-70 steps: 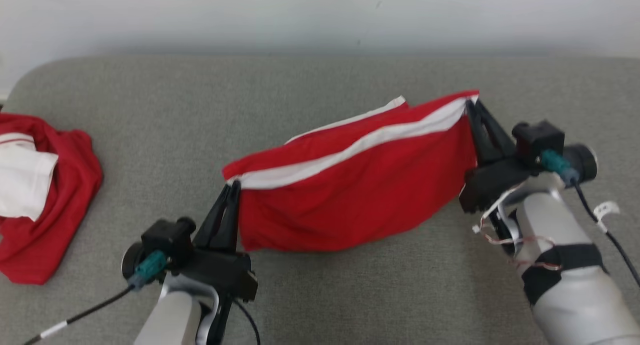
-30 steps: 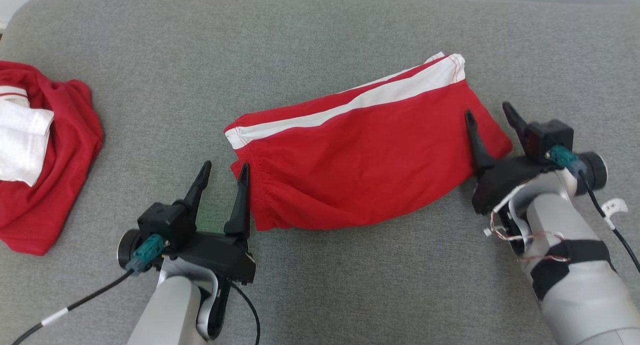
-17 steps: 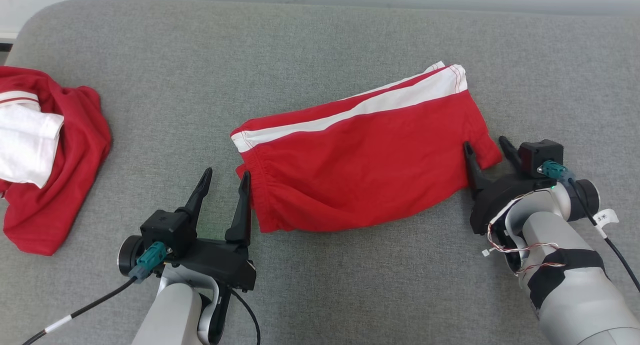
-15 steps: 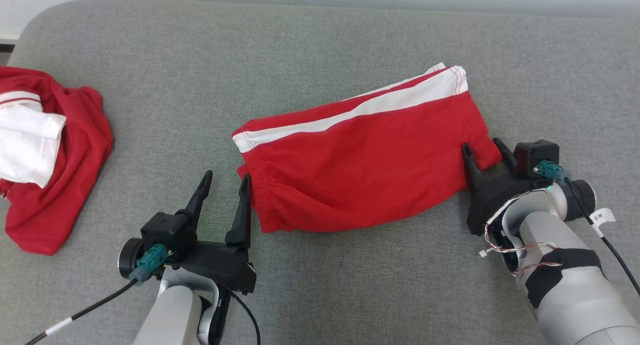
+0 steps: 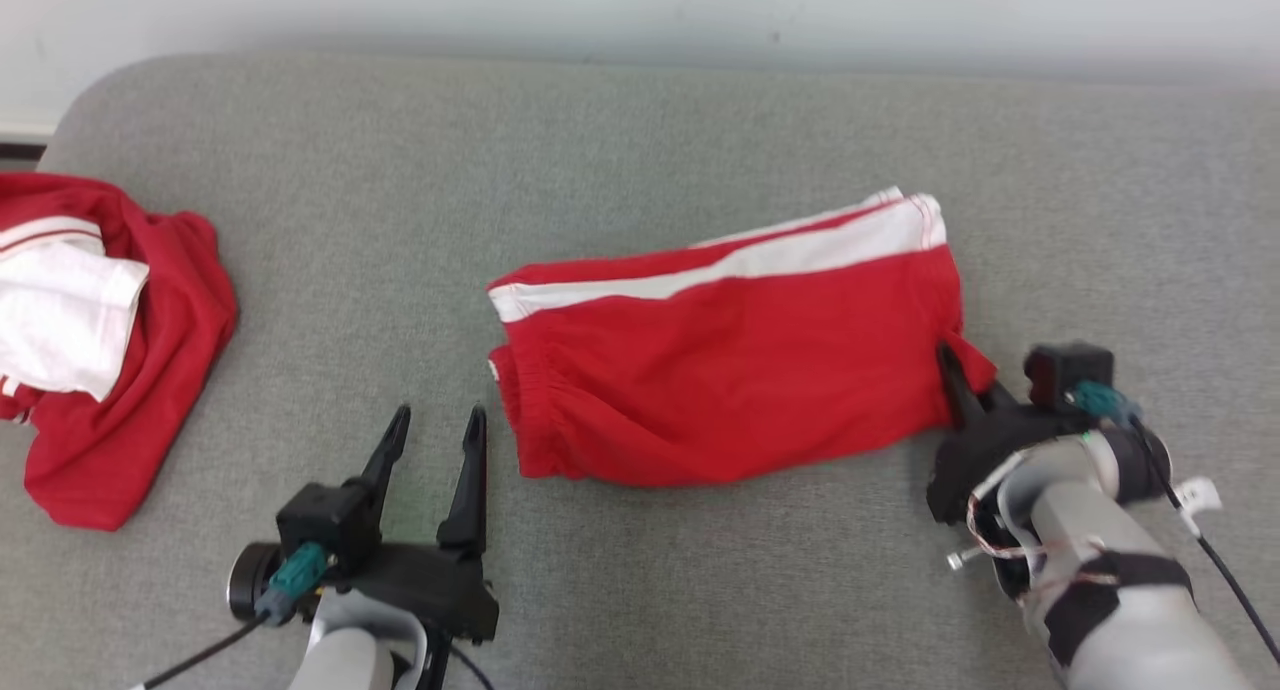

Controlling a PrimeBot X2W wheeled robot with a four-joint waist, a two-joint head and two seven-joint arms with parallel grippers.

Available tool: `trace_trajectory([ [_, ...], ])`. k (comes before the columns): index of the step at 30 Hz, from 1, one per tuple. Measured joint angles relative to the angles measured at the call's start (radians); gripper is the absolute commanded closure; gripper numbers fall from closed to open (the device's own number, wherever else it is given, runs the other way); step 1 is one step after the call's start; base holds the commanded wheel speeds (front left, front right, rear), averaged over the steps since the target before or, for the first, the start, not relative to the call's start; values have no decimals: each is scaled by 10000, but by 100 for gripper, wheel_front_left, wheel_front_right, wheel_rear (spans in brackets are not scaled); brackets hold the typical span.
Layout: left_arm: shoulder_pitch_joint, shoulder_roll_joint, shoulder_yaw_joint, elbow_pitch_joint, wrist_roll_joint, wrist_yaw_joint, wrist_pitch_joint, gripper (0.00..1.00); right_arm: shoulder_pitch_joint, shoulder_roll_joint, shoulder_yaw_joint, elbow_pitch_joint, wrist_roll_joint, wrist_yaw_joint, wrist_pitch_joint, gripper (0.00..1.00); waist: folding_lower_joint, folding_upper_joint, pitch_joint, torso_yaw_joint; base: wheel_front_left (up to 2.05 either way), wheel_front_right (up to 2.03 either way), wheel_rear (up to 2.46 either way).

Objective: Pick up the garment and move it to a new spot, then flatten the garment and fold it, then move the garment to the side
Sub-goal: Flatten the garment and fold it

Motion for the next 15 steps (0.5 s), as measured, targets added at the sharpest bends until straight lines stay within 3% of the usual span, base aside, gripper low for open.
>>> trace_trajectory([
  [7,809,2,182,63,274,-23,0,0,1727,86,-1174,-1241,40,0,4,100,0,0,-614,-300,0,0,0],
  [15,1571,2,495,61,522,-75,0,0,2886,301,-2077,-2385,-788,0,2,100,-1,1,-1162,-762,0,0,0],
])
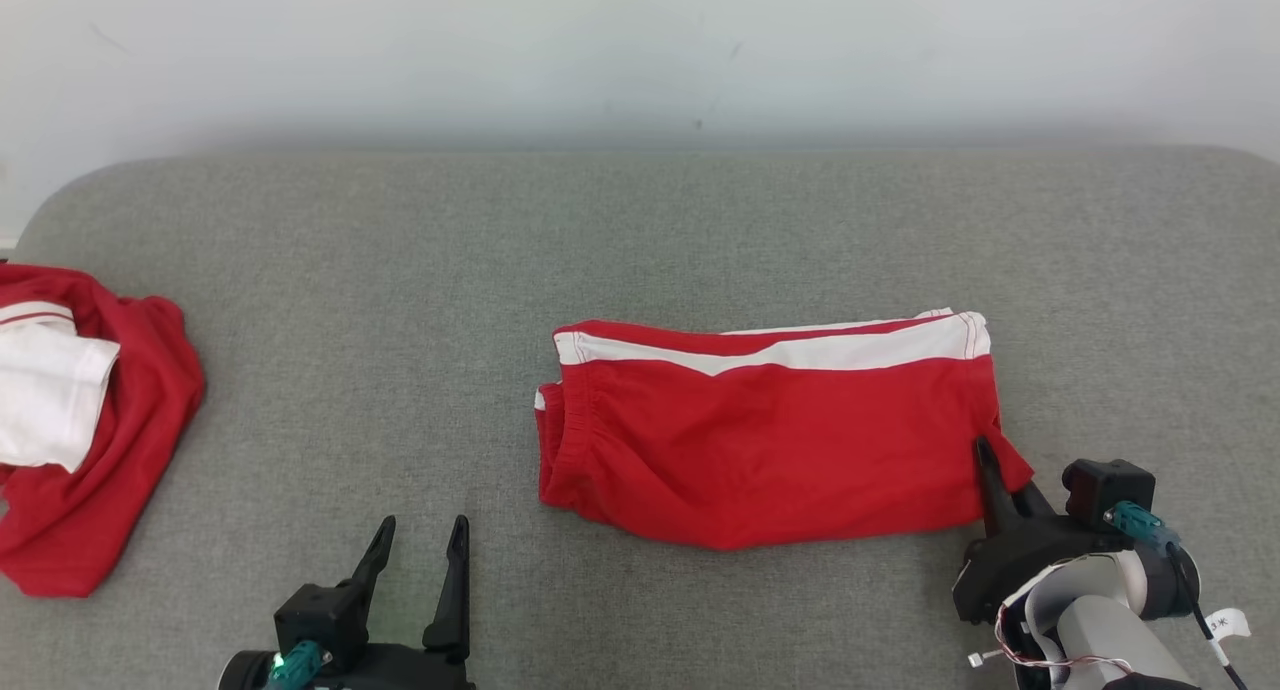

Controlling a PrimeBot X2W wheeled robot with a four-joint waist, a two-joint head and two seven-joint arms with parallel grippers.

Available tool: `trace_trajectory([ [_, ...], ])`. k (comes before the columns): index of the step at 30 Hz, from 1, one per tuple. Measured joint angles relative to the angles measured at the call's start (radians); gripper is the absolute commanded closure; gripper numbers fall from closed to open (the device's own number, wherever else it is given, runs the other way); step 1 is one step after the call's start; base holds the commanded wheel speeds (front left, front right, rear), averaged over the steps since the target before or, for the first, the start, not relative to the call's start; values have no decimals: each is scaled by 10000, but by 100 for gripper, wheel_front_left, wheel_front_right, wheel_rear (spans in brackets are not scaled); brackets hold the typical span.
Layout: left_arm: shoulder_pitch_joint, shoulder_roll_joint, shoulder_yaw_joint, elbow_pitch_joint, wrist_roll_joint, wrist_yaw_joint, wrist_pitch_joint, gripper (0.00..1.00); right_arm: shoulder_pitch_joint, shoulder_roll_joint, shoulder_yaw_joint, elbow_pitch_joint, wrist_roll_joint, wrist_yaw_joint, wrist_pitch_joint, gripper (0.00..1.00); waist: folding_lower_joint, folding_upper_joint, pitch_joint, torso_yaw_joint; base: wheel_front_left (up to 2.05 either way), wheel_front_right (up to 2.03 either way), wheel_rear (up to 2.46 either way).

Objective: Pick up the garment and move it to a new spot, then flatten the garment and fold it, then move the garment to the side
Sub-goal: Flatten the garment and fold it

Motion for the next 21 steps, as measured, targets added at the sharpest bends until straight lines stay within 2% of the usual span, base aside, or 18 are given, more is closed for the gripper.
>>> trace_trajectory([
  [4,155,-2,58,2,8,-48,0,0,110,209,-203,-861,-451,0,2,100,0,0,-186,-128,0,0,0],
  [8,190,-2,105,29,8,-75,0,0,91,470,320,-1530,-861,0,2,100,0,0,-318,-140,0,0,0],
  [14,255,-2,188,35,8,-79,0,0,-193,905,1756,-2197,-840,0,2,100,0,-1,-473,-17,0,0,0],
  [21,417,-2,222,140,6,-84,0,0,-563,1231,3783,-2065,-445,0,0,100,1,-1,-636,255,0,0,0],
])
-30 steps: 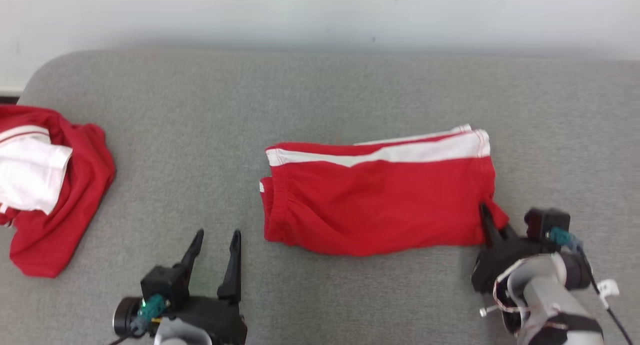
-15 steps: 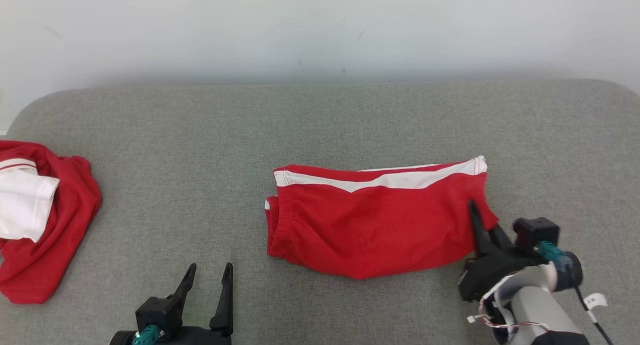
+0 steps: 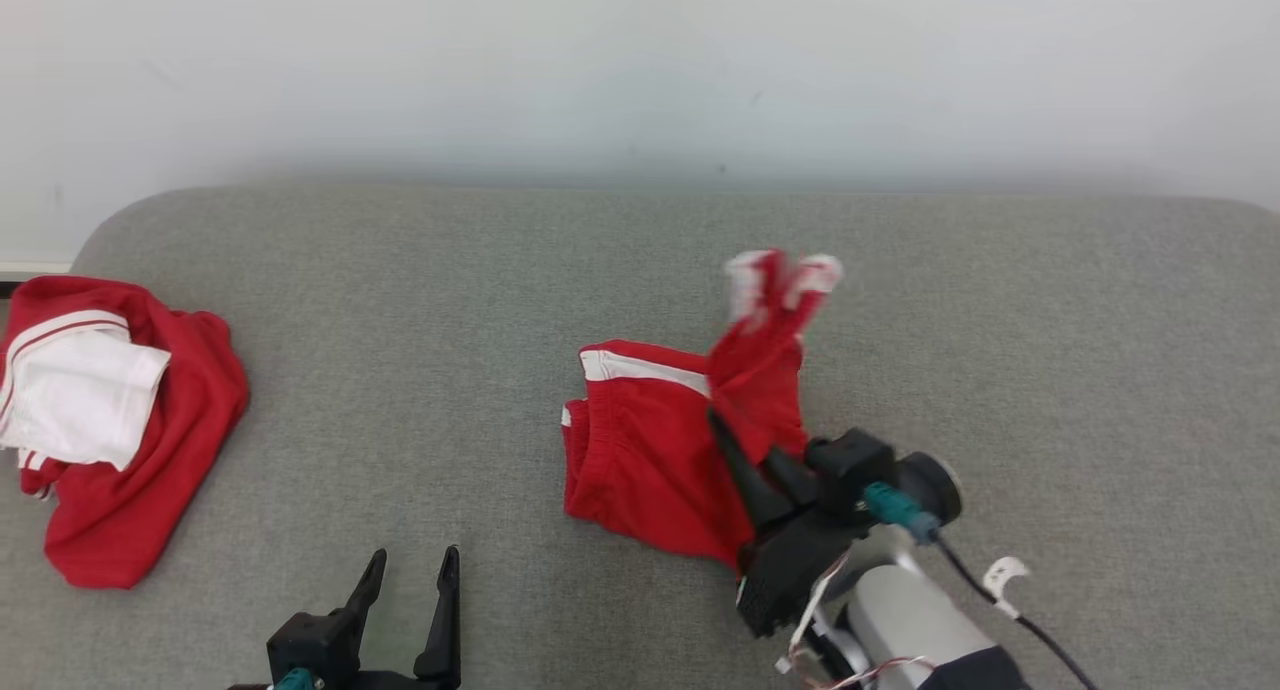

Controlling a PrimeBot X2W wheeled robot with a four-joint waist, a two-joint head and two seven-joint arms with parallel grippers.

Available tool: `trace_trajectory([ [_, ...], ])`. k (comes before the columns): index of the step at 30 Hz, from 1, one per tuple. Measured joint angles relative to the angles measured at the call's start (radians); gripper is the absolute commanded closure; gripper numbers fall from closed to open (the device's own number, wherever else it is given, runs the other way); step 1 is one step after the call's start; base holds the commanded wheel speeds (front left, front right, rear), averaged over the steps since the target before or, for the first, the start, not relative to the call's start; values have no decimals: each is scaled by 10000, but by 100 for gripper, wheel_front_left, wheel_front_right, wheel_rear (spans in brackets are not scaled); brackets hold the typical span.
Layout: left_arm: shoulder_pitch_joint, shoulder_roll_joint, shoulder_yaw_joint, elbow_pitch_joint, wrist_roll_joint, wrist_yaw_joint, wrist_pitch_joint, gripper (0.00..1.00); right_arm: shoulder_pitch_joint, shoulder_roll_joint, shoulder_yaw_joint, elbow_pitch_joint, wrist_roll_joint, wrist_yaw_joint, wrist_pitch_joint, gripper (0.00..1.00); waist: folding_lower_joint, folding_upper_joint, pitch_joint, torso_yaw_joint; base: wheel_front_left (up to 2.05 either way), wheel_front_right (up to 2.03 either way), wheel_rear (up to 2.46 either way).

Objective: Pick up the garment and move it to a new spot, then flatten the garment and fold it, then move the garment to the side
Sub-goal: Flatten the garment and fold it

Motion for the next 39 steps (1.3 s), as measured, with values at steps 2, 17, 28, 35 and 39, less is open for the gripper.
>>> trace_trajectory([
  [2,17,0,15,23,0,-2,0,0,-66,69,545,251,176,0,2,100,0,0,-40,99,0,0,0],
  [17,370,2,355,125,228,-4,0,0,-93,155,2240,594,1611,0,0,0,0,0,-429,239,0,0,0],
  [28,627,2,838,-318,489,100,0,0,1350,38,-1776,169,-468,0,0,0,0,0,-496,-486,0,0,0],
  [35,842,4,1156,-529,823,109,0,0,2591,65,-3649,-633,-1296,0,2,0,0,1,-539,-881,0,0,0],
  [39,1081,0,1287,-639,926,96,0,0,3075,107,-4213,-1018,-1536,0,0,0,0,1,-600,-1008,0,0,0],
])
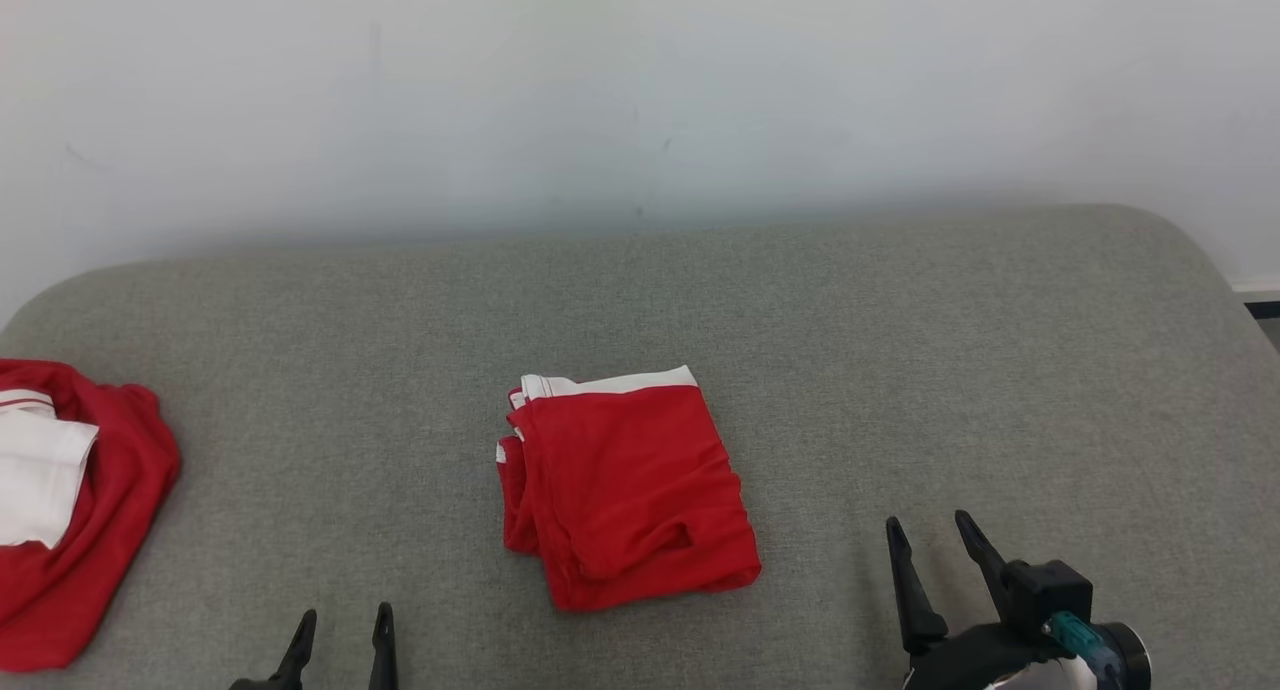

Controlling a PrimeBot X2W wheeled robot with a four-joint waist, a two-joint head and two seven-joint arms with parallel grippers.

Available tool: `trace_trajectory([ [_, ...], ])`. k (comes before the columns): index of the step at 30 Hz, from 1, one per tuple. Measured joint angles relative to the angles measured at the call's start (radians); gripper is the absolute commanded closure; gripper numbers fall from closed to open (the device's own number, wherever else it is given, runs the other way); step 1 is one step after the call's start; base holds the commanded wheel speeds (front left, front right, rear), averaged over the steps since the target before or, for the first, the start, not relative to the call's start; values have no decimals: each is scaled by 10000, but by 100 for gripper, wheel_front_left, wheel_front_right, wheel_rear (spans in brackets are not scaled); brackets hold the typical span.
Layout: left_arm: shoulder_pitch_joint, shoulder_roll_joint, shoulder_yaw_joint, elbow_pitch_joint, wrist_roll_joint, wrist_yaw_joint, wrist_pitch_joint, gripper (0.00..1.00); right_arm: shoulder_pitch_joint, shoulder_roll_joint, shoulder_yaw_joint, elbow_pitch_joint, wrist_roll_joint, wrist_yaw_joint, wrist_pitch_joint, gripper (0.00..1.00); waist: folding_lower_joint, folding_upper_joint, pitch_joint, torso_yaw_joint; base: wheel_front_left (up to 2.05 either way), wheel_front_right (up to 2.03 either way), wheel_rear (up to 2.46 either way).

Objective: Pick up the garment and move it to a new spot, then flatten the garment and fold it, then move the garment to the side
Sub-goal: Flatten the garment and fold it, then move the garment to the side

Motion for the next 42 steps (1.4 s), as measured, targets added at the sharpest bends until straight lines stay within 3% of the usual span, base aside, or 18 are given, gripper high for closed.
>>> trace_trajectory([
  [28,1076,0,67,-736,-247,174,0,0,691,33,589,-54,700,0,0,0,0,0,-233,-136,0,0,0],
  [42,709,0,-713,-579,-403,209,0,0,-1427,31,1837,1406,2121,0,0,0,2,1,485,621,0,0,0],
])
